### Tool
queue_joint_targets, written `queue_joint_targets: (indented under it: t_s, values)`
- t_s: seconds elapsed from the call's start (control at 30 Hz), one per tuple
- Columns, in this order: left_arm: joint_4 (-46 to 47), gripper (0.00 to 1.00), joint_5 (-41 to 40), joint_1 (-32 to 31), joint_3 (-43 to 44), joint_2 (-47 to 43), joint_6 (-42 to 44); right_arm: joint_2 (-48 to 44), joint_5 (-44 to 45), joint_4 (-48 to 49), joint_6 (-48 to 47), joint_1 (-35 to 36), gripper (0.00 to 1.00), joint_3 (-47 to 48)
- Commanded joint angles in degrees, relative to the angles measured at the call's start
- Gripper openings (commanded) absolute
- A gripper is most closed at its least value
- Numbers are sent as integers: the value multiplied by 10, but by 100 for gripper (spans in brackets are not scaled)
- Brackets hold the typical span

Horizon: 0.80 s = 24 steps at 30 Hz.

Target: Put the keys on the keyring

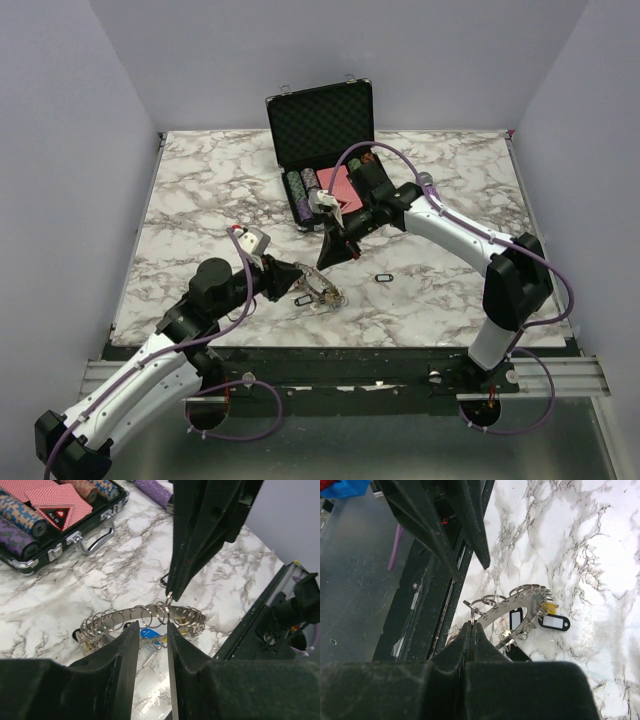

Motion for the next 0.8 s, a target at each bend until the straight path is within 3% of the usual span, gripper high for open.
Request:
queue_joint_targets:
  t_s: [0.0,0.2,0.47,0.77]
  values:
    - [-12,34,54,2,-1,-31,-40,-22,-37,1,14,-3,0,22]
    - [39,24,111,0,-39,-13,-131,-20,-34,9,28,-3,0,23]
    - [97,23,119,-21,-87,30,-164,-15,-31,17,40,-4,0,21]
    - [119,26,-7,-22,-73,63,-164,-15,-39,19,43,-4,0,19]
